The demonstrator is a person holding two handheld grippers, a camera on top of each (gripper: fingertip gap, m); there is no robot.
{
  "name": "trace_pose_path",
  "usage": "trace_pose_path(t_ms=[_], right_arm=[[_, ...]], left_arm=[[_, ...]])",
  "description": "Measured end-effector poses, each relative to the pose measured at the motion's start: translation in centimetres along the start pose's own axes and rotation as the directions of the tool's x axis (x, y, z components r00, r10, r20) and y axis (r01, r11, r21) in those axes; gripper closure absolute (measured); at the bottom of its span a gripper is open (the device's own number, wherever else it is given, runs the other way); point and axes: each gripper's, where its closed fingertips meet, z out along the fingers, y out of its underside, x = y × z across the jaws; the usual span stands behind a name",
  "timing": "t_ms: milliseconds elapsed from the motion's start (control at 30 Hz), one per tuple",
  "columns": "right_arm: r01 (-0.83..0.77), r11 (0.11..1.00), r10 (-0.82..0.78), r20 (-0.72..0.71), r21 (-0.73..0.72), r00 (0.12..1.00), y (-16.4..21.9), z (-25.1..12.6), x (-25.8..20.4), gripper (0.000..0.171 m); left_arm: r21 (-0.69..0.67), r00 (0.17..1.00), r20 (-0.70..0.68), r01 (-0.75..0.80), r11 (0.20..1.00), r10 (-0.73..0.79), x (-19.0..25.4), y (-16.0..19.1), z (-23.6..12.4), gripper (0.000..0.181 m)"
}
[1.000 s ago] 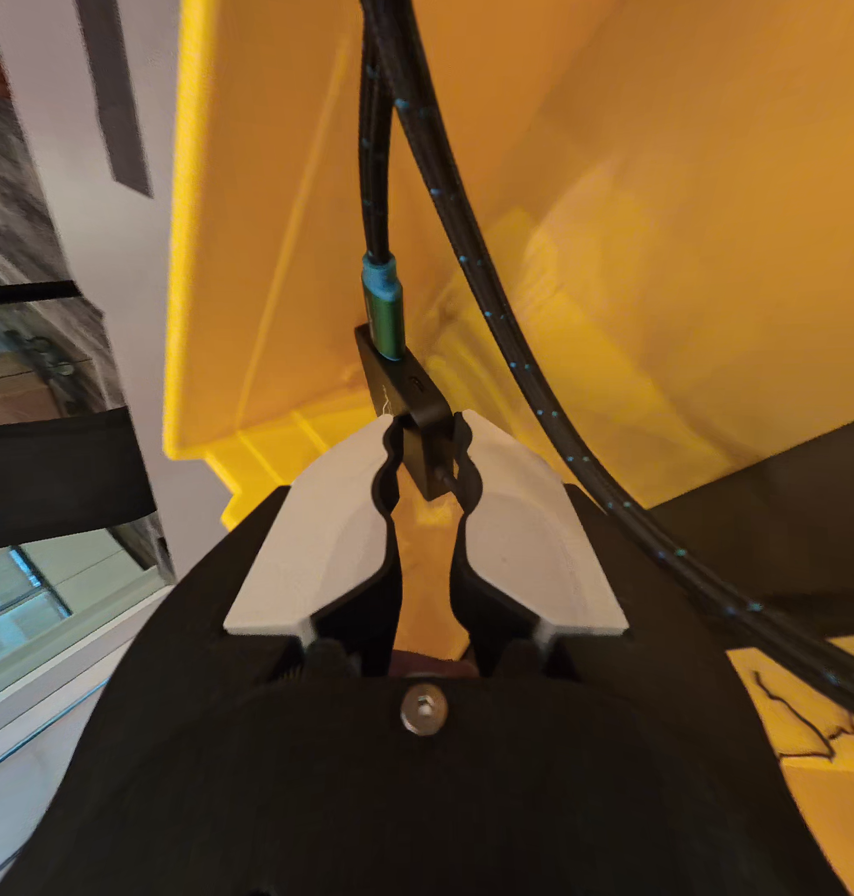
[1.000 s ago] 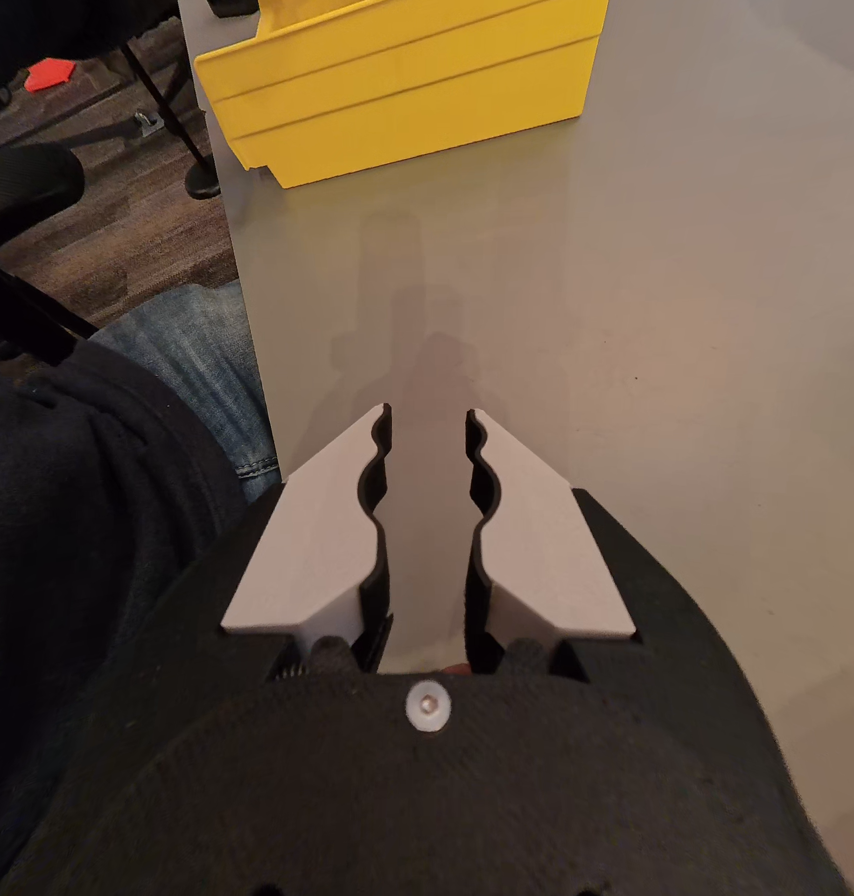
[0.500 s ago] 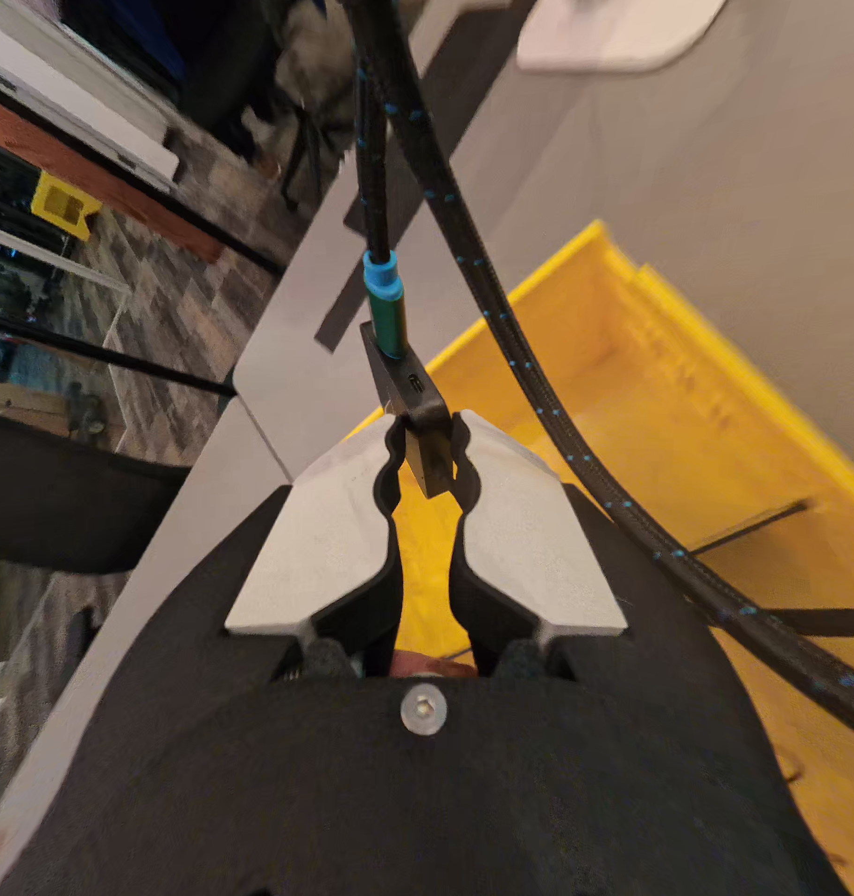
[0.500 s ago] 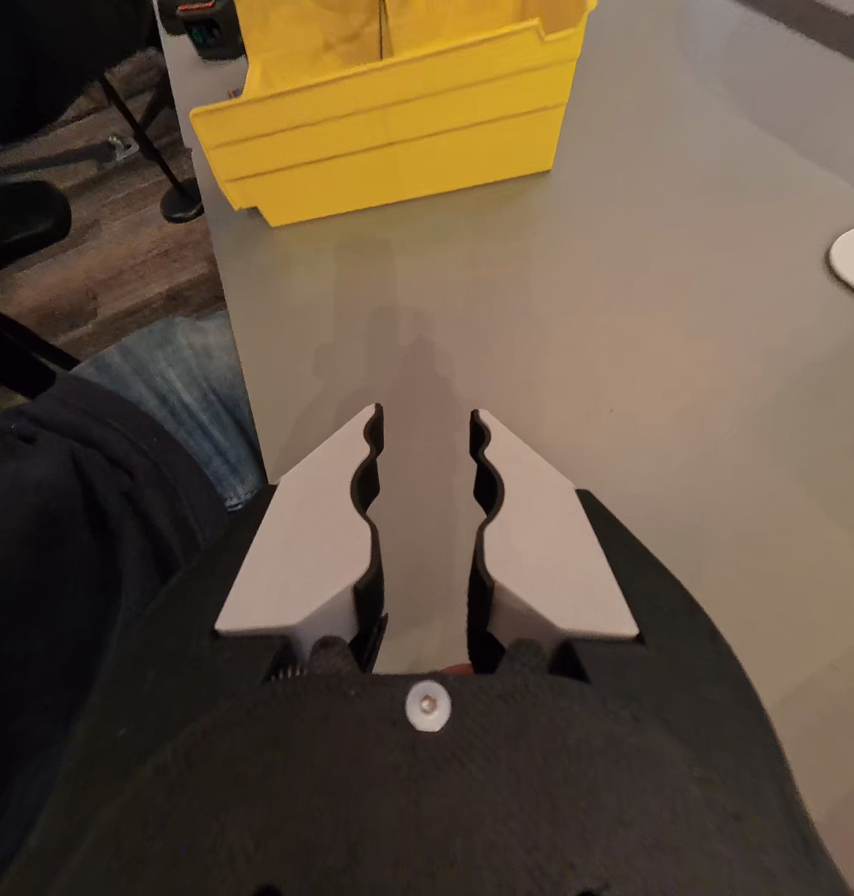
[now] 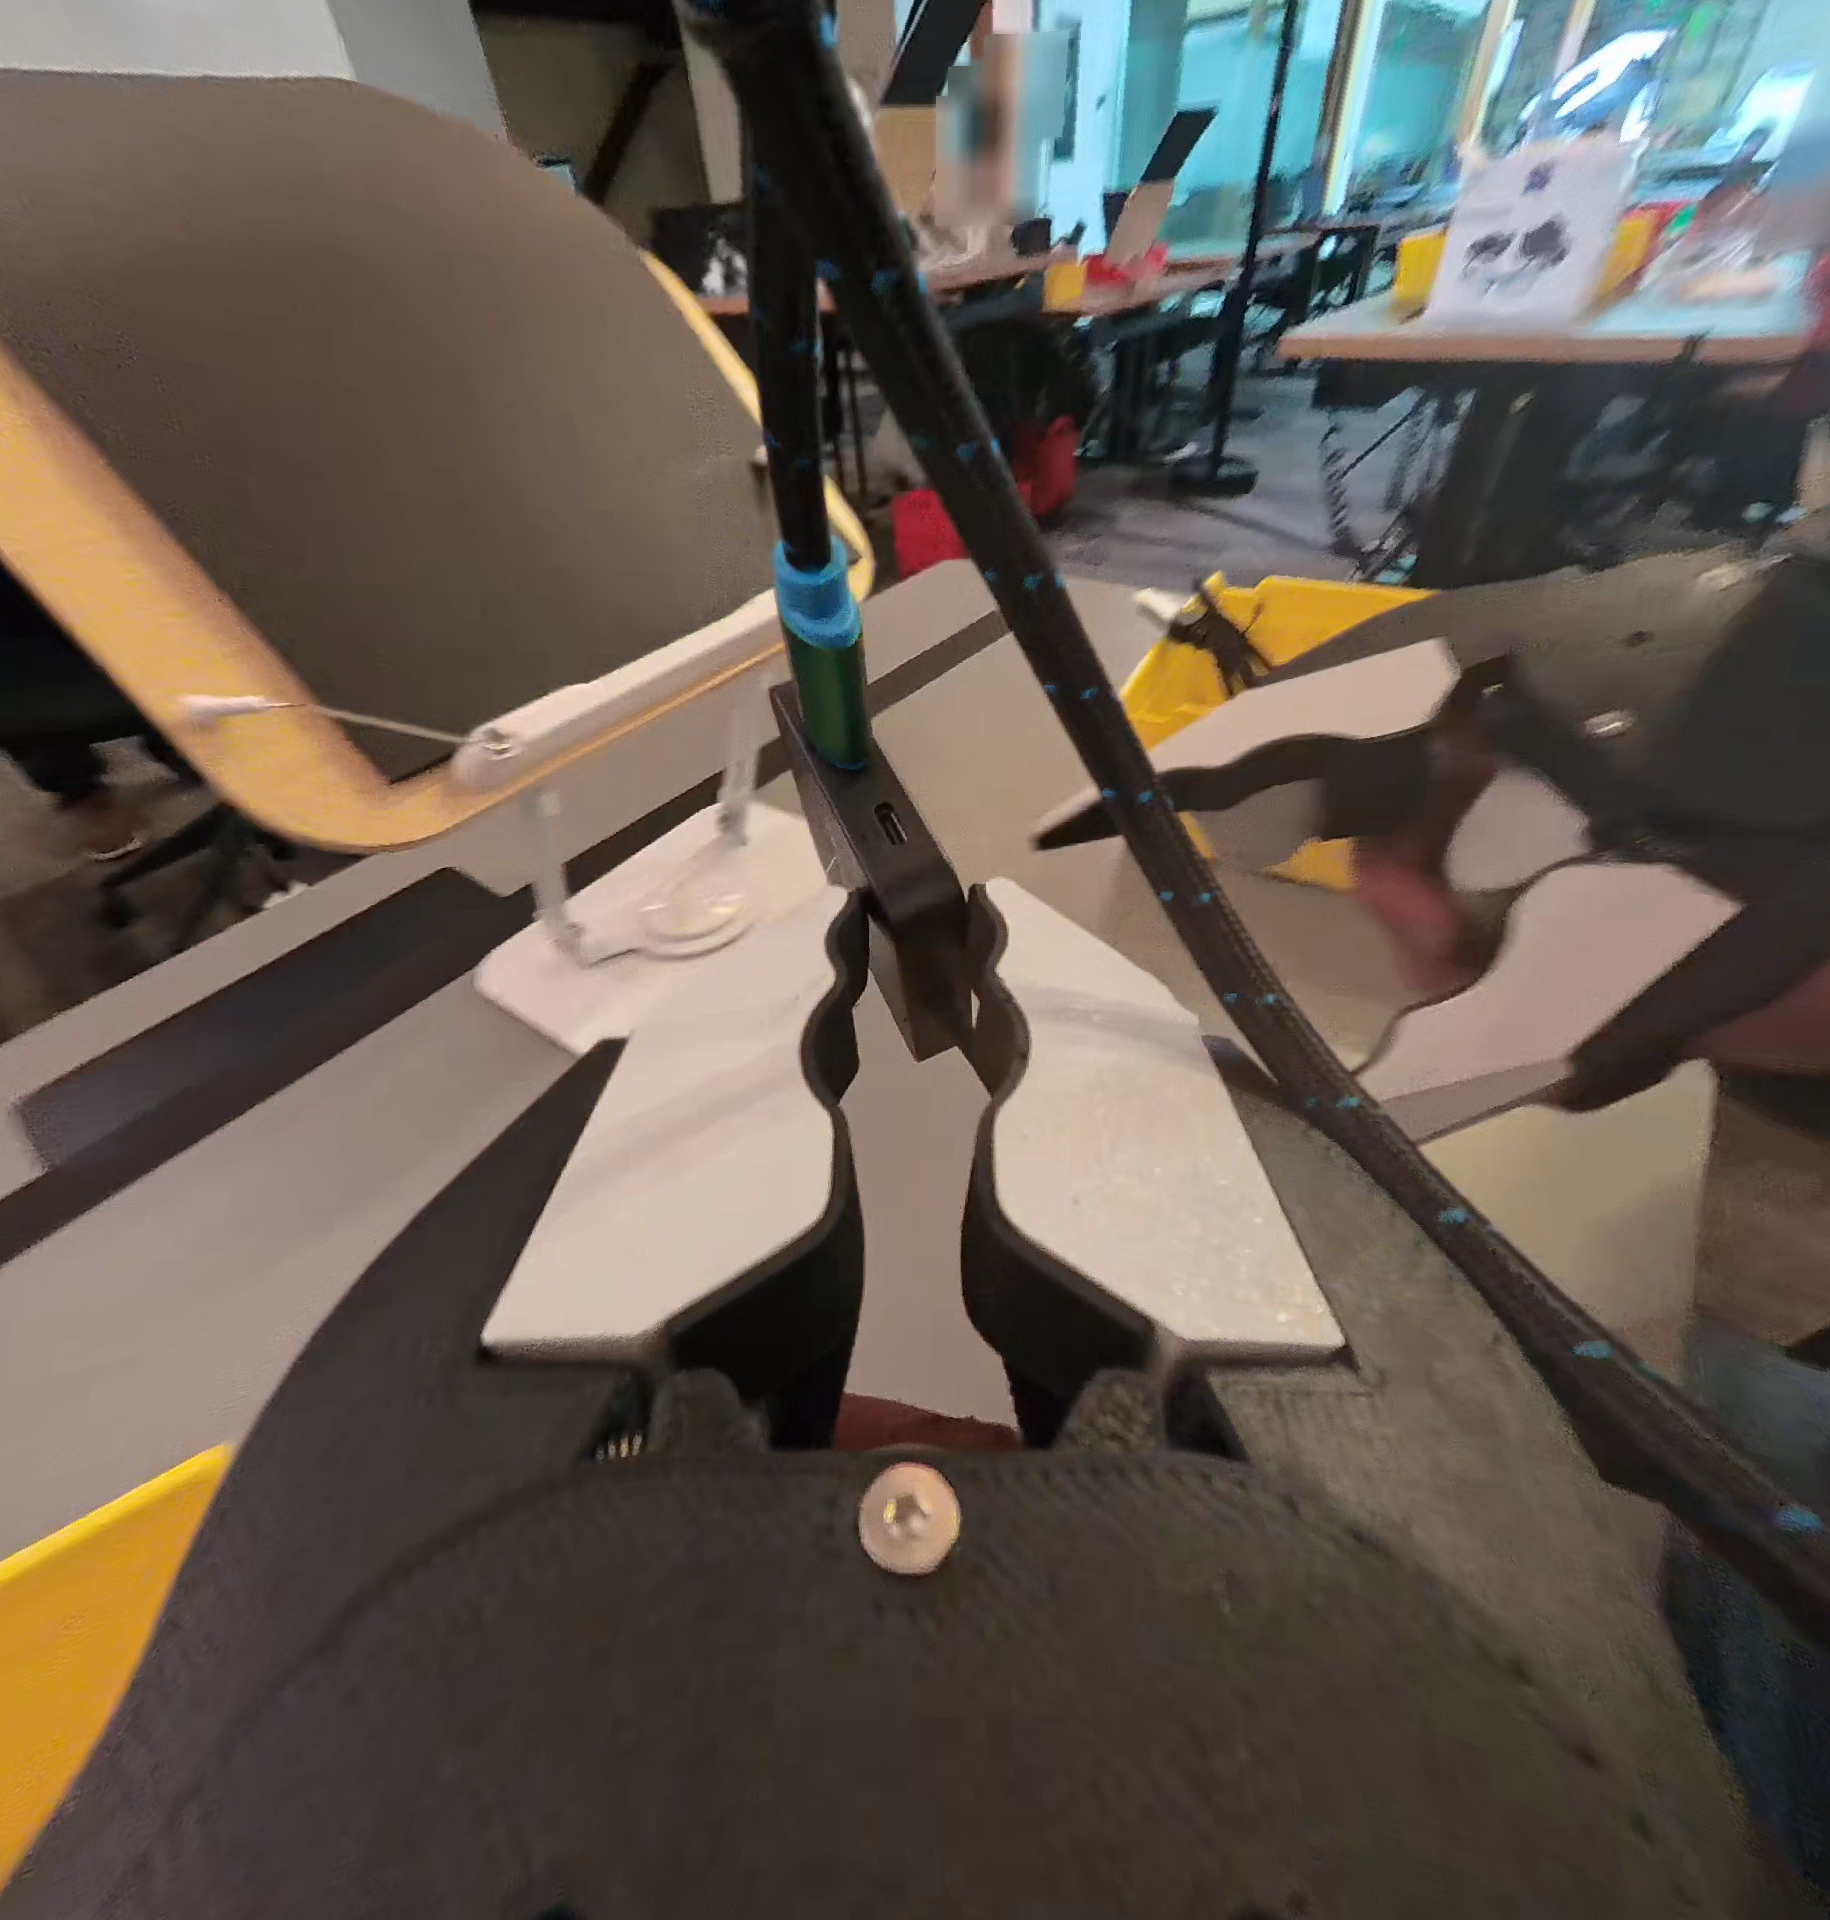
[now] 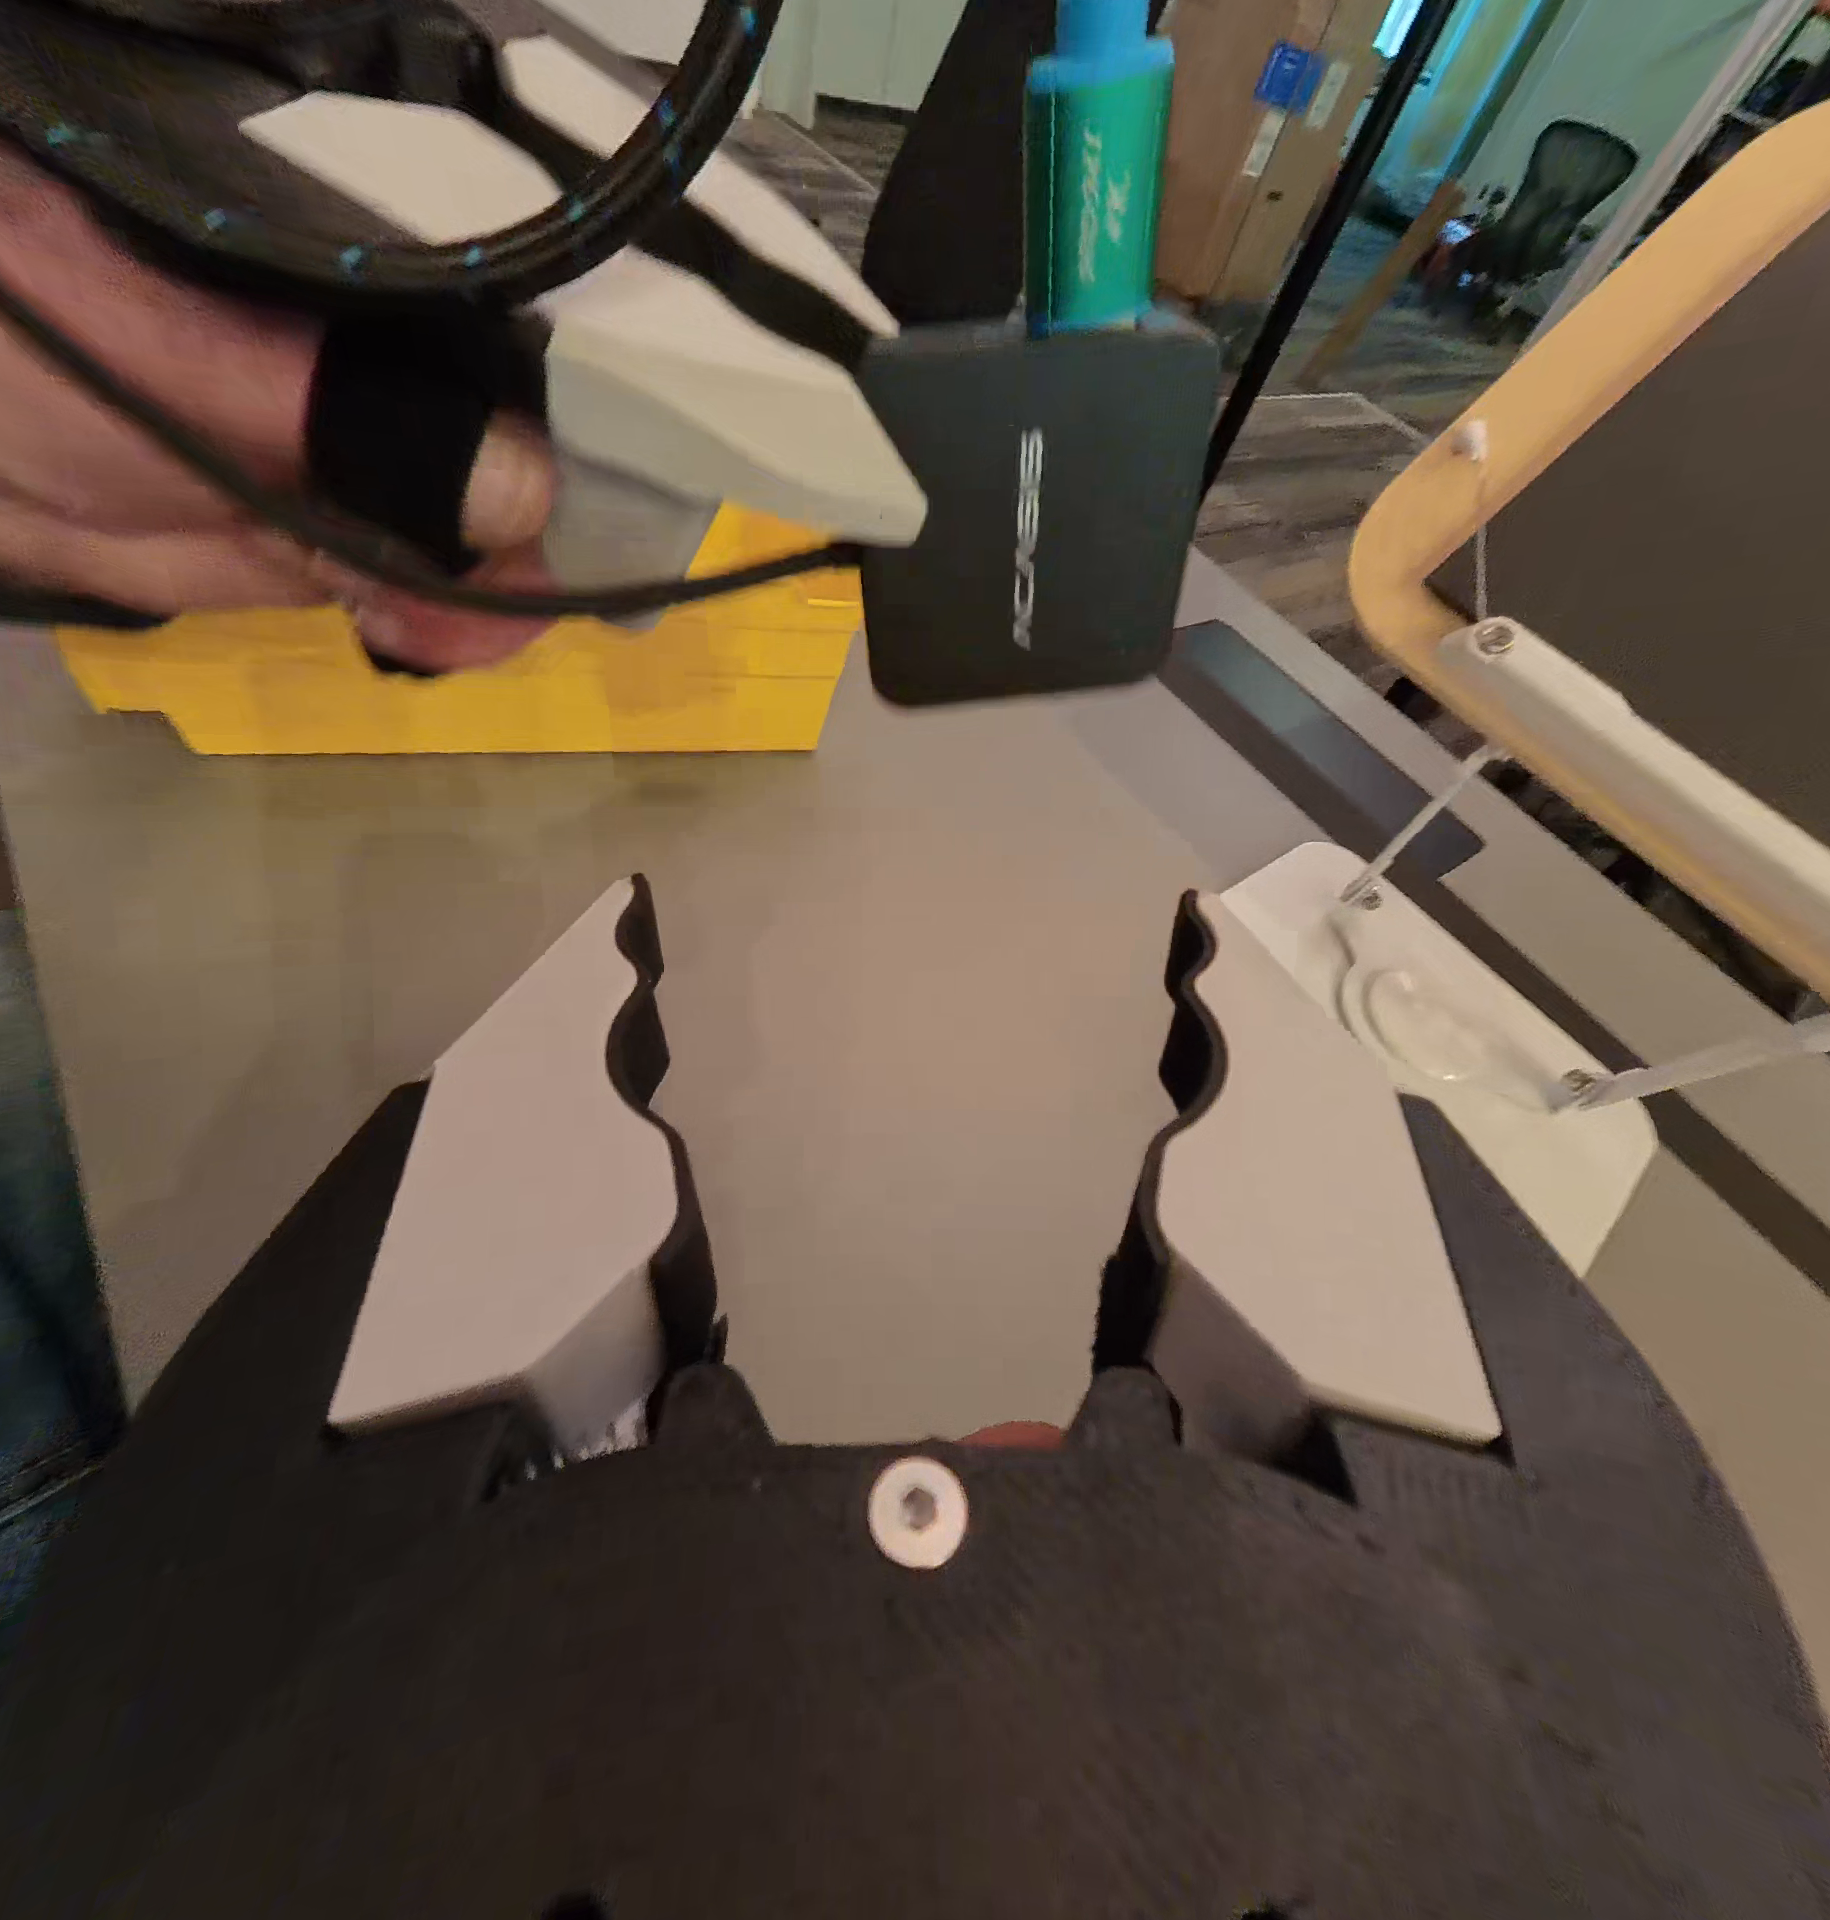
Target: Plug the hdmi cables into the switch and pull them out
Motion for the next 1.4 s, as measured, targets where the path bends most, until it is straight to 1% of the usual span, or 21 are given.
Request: trace_pose_path(t_ms=[133,233,300,400,433,533,633,733,800,933,1067,1100,1133,1200,1267,1300,1400], right_arm=[[0.029,1.0,-0.029,-0.054,0.004,0.998,0.2,0.3,1.4,0.069],[0.031,0.999,-0.03,-0.075,0.008,0.997,0.7,0.2,2.2,0.064],[0.027,1.0,-0.027,-0.068,-0.008,0.997,1.4,0.4,2.4,0.065],[0.035,0.999,-0.035,-0.04,-0.01,0.999,2.1,0.6,2.3,0.077],[0.039,0.999,-0.04,-0.029,-0.019,0.999,2.4,0.6,2.3,0.085],[0.057,0.998,-0.057,0.01,-0.036,0.998,2.9,0.6,2.1,0.086],[0.036,0.998,-0.034,0.028,-0.058,0.999,3.5,0.5,2.4,0.086],[0.006,0.998,-0.004,0.034,-0.061,0.999,3.9,0.0,3.5,0.086],[-0.013,0.998,0.016,0.045,-0.064,0.999,4.1,-0.5,4.3,0.086],[0.006,0.997,0.01,0.219,-0.073,0.976,4.3,-1.3,3.1,0.086],[0.088,0.986,-0.035,0.345,-0.139,0.938,4.7,-1.4,1.2,0.085],[0.102,0.985,-0.046,0.36,-0.137,0.932,4.5,-1.4,1.0,0.085],[0.11,0.983,-0.05,0.36,-0.149,0.932,4.4,-1.5,1.1,0.085],[0.138,0.975,-0.069,0.352,-0.176,0.933,4.6,-1.6,1.6,0.085],[0.145,0.973,-0.069,0.377,-0.177,0.924,4.5,-2.0,1.8,0.086],[0.14,0.975,-0.059,0.404,-0.174,0.913,4.5,-2.2,1.6,0.085],[0.151,0.978,-0.066,0.468,-0.146,0.881,4.1,-2.2,0.8,0.085]], left_arm=[[0.056,0.985,-0.123,0.133,0.99,-0.125,3.8,-0.3,2.0,0.164],[0.043,0.976,-0.161,0.158,0.987,-0.149,5.4,0.6,3.0,0.164],[0.038,0.957,-0.213,0.211,0.977,-0.198,6.6,1.0,3.4,0.164],[0.042,0.937,-0.246,0.266,0.963,-0.248,7.7,1.3,3.7,0.164],[0.036,0.932,-0.251,0.28,0.959,-0.262,8.0,1.6,3.8,0.164],[0.046,0.928,-0.255,0.293,0.955,-0.272,8.1,2.0,3.9,0.163],[-0.007,0.924,-0.263,0.286,0.958,-0.278,8.0,2.5,3.7,0.161],[-0.041,0.95,-0.21,0.228,0.973,-0.232,6.7,3.0,2.6,0.148],[-0.088,0.961,-0.177,0.2,0.976,-0.213,5.6,3.5,1.4,0.146],[-0.088,0.998,-0.062,0.025,0.996,-0.031,2.1,3.5,-0.8,0.143],[-0.065,0.993,-0.097,-0.074,0.995,0.068,1.4,3.2,-0.7,0.136],[-0.062,0.989,-0.109,-0.109,0.992,0.101,1.3,3.3,-0.5,0.133],[-0.089,0.984,-0.124,-0.142,0.986,0.131,1.1,3.7,-0.3,0.131],[-0.141,0.979,-0.116,-0.183,0.973,0.168,0.0,4.5,-0.2,0.137],[-0.155,0.978,-0.087,-0.199,0.968,0.187,-1.3,4.4,-0.7,0.139],[-0.141,0.978,-0.072,-0.206,0.968,0.198,-1.8,4.0,-1.0,0.14],[-0.083,0.973,-0.143,-0.192,0.978,0.179,-0.5,3.4,-0.8,0.143]])
